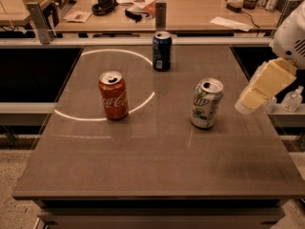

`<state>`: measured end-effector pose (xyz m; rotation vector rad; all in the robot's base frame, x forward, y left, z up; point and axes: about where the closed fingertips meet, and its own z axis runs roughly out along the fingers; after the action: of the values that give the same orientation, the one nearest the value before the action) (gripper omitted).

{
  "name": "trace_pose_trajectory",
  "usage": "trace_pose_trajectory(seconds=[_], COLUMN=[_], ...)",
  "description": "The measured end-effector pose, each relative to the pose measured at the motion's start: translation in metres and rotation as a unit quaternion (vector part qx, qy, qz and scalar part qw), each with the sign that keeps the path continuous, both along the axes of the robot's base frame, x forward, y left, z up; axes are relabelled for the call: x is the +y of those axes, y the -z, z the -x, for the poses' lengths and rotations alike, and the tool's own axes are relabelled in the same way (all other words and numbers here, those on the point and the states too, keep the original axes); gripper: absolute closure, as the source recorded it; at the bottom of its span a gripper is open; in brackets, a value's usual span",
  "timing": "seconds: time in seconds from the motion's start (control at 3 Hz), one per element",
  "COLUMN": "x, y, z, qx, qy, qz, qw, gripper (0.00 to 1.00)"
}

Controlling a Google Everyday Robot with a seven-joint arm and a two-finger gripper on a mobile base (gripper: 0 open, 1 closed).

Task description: Move pepsi can near coke can

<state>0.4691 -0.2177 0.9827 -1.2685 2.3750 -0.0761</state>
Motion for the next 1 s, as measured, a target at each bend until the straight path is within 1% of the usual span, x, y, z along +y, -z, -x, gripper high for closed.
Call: trace_pose_trajectory(seconds=[0.33,0.67,1.0], x=[0.0,-0.001,-0.004], y=[-0.013,-0.026,-0.029], z=[-0.014,-0.04,-0.071], qx=[-0.054,-0.112,-0.134], qy=[0.033,0.048,0.065], qz=[-0.045,-0.091,-0.139], qw=[0.997,0.9884,0.9791], gripper=[0.0,0.0,0.0])
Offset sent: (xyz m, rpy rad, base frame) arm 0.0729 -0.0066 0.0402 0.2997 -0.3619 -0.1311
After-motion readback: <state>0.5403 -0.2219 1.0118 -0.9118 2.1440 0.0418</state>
